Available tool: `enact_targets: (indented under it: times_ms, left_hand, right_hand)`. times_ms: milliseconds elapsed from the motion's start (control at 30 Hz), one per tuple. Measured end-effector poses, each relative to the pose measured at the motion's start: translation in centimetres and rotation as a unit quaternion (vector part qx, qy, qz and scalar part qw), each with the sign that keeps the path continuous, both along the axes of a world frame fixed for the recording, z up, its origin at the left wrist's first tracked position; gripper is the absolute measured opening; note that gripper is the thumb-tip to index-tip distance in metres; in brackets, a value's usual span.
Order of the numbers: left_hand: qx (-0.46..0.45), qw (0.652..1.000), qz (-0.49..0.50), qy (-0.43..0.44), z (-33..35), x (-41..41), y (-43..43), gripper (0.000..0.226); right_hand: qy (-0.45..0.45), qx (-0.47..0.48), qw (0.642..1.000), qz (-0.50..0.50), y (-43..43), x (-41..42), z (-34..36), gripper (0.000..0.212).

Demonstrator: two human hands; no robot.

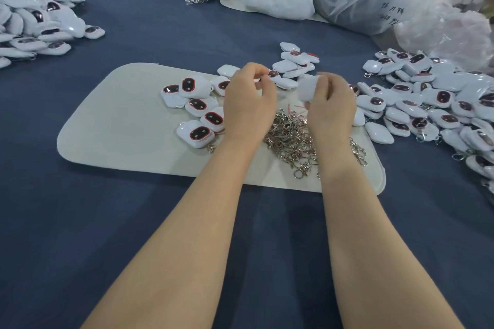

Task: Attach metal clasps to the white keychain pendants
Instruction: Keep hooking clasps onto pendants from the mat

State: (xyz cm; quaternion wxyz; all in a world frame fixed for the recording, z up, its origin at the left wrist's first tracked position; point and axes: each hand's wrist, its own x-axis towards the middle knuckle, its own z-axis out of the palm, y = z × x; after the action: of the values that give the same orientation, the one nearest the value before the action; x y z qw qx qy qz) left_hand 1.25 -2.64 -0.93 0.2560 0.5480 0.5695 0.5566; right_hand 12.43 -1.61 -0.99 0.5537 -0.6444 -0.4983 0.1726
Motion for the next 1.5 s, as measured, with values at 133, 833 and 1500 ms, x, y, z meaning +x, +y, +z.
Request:
enact_targets:
  times_ms: [133, 833, 1500]
  left_hand:
    - [-0.060, 0.993, -0.072, -0.065, 0.2, 0.2, -0.1, 0.009]
    - [-0.115, 0.985, -0.048, -0.115, 0.5, 0.0, 0.3, 0.028]
    - [-0.053, 0.951, -0.006, -0.306, 0.5, -0.6, 0.3, 0.033]
  right_hand:
    - [0.317, -0.012, 0.943, 0.099, 0.0, -1.2, 0.7, 0.026]
    - [-0.036, -0.023, 0.979, 0.199, -1.1, -2.9, 0.1, 0.018]
    - [-0.308, -0.194, 0.926, 0.102, -1.0, -2.5, -0.4, 0.012]
